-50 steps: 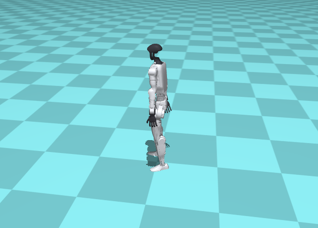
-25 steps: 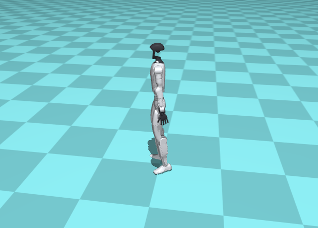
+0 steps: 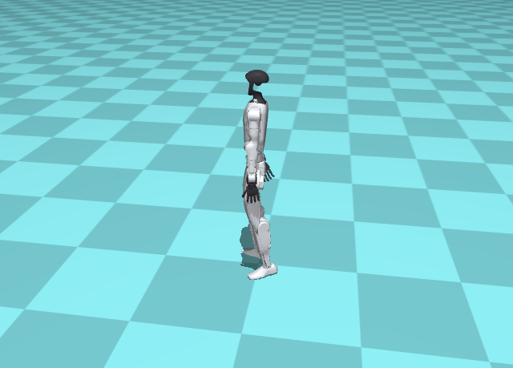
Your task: In place motions
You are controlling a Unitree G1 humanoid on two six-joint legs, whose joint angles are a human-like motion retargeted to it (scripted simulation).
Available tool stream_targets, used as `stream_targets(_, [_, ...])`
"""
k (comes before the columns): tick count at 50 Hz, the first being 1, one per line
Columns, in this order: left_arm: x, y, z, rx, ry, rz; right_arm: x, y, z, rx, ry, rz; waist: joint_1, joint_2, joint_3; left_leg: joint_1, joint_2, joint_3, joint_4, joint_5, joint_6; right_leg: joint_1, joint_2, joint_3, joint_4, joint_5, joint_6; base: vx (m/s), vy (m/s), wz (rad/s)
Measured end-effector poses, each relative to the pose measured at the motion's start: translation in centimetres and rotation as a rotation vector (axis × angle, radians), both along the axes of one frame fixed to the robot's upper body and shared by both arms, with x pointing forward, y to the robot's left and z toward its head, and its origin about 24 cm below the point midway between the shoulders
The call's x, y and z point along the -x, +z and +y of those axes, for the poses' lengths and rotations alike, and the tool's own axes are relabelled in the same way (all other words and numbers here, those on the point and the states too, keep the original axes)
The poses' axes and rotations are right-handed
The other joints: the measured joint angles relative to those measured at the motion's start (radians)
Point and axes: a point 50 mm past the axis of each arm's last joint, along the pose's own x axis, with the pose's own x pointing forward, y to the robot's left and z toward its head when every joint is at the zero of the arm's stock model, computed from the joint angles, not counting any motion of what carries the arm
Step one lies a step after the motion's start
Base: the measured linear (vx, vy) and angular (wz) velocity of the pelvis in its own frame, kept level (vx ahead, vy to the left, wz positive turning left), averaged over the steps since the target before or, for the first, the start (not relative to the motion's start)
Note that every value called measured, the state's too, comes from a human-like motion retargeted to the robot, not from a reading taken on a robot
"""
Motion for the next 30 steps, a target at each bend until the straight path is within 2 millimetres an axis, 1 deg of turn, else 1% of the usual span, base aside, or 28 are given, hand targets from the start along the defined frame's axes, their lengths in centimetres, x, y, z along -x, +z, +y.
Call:
stream_targets(5, [1.0,0.1,-0.2,0.008,-0.001,0.039,-0.3,0.0,-0.2,0.003,-0.031,-0.011,-0.011,0.002,-0.002,0.005,0.000,0.007,-0.007,0.006,-0.001,-0.004,0.003,0.008,0.000,0.009,-0.001,0.00,0.00,0.00])
stream_targets(10, [1.4,0.1,-0.4,0.015,-0.006,0.051,-0.1,0.1,-0.4,0.006,-0.044,-0.005,-0.007,-0.002,-0.002,0.007,-0.002,0.008,-0.007,0.013,-0.001,-0.004,0.002,0.011,-0.001,0.016,-0.003,0.00,0.00,0.00])
stream_targets(18, [1.0,0.0,-0.5,0.021,-0.009,0.037,-0.2,0.0,-0.5,0.004,-0.024,-0.011,-0.012,0.003,0.001,-0.008,0.005,0.004,0.007,0.036,-0.010,-0.002,-0.003,-0.008,0.001,0.024,-0.007,-0.01,0.01,0.07])
stream_targets(24, [0.4,0.0,-0.1,0.011,-0.009,0.012,-0.9,-0.1,-0.5,-0.003,0.002,-0.033,-0.005,0.005,0.019,-0.016,0.011,-0.002,0.016,0.046,-0.016,-0.001,-0.002,-0.012,0.002,0.026,-0.011,-0.02,-0.01,0.01])
stream_targets(30, [0.4,0.0,0.0,0.009,0.001,0.006,-1.7,-0.1,-0.7,-0.006,0.015,-0.059,0.007,0.019,0.031,-0.043,0.031,-0.022,0.036,0.062,-0.037,-0.007,0.008,-0.016,0.000,0.034,-0.026,-0.05,-0.03,0.04])
